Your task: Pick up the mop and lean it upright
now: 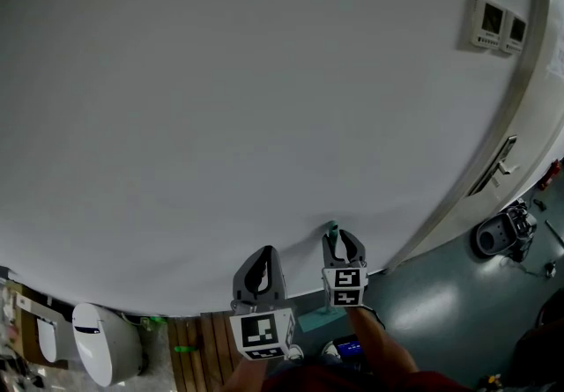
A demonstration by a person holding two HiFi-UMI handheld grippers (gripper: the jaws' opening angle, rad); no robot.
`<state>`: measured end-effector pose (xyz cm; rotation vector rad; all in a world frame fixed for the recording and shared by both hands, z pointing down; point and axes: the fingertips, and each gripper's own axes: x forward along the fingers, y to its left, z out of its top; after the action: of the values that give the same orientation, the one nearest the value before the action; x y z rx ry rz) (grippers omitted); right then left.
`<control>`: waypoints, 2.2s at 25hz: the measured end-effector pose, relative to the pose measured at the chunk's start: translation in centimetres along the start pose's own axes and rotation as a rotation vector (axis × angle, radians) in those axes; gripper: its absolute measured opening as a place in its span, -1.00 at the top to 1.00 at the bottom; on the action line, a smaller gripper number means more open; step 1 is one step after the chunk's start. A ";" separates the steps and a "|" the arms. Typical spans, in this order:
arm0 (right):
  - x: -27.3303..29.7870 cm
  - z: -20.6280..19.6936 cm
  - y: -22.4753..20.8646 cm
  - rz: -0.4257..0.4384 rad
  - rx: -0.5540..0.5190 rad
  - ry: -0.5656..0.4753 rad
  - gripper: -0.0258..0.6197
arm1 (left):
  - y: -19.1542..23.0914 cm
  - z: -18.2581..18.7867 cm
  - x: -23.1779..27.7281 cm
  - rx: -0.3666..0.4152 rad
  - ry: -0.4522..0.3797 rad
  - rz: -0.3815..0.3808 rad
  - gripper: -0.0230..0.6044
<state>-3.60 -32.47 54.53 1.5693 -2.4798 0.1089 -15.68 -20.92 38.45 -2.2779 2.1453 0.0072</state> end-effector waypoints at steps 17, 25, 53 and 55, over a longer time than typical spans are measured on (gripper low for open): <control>0.8 -0.1 0.1 0.016 0.002 -0.003 0.58 | -0.2 -0.6 0.6 0.010 0.016 -0.008 0.88; 0.2 -0.1 -0.4 0.008 0.006 -0.003 0.59 | -0.4 -0.6 1.0 0.008 0.016 -0.012 0.88; -7.2 -0.9 0.4 0.013 -0.035 -0.057 0.58 | -1.5 -2.0 1.9 0.002 0.034 -0.049 0.88; -7.5 -1.0 0.6 0.017 -0.032 -0.058 0.58 | -1.5 -2.0 1.8 0.003 0.039 -0.047 0.88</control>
<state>-0.92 -25.42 53.97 1.5606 -2.5256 0.0258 -14.11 -22.65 40.46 -2.3454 2.1077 -0.0414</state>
